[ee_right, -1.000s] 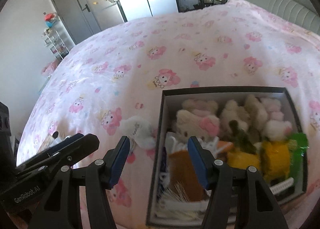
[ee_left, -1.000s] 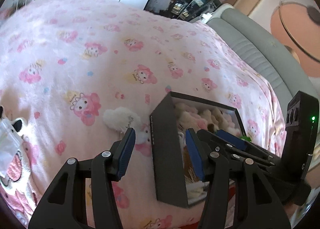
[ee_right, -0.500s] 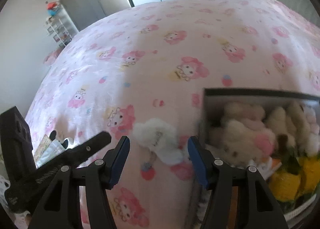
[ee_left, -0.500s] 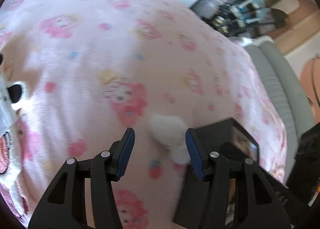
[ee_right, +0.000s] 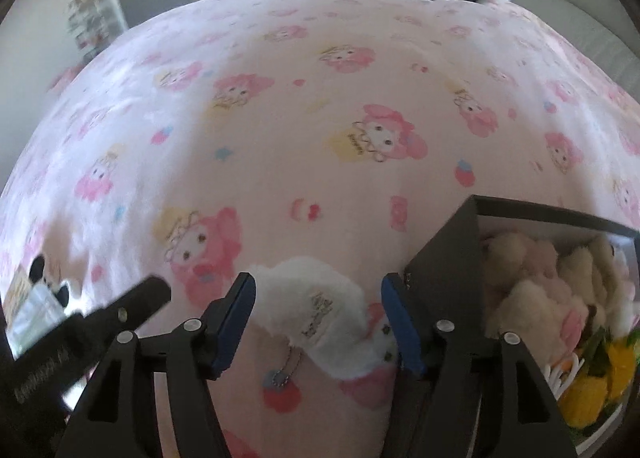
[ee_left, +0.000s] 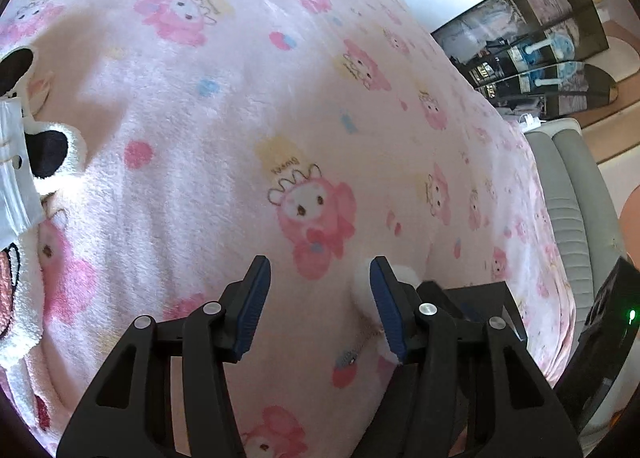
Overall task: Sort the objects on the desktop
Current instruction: 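Grasp the small white plush keychain with the right gripper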
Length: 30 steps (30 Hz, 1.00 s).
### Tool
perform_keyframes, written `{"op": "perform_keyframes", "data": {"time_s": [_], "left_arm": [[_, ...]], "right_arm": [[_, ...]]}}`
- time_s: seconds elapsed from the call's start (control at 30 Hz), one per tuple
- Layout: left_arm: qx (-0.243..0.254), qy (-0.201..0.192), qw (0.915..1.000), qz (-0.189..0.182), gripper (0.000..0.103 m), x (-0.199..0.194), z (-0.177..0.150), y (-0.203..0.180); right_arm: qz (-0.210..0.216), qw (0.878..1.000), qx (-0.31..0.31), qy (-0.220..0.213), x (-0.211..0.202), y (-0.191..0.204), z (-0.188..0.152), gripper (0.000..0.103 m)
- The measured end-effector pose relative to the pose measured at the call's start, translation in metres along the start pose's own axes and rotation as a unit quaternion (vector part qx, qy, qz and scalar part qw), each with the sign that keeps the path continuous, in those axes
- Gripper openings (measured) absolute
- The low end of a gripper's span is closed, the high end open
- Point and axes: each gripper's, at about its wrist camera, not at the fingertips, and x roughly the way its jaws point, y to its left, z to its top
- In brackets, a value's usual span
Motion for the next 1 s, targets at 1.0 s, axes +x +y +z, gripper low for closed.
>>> {"op": "perform_keyframes", "data": {"time_s": [1.0], "left_arm": [[-0.034,0.060,0.9953,-0.068,0.056,0.016,-0.002,0.007]], "right_arm": [[0.194,0.977,-0.037,0.082,0.014,0.023,-0.023,0.036]]}}
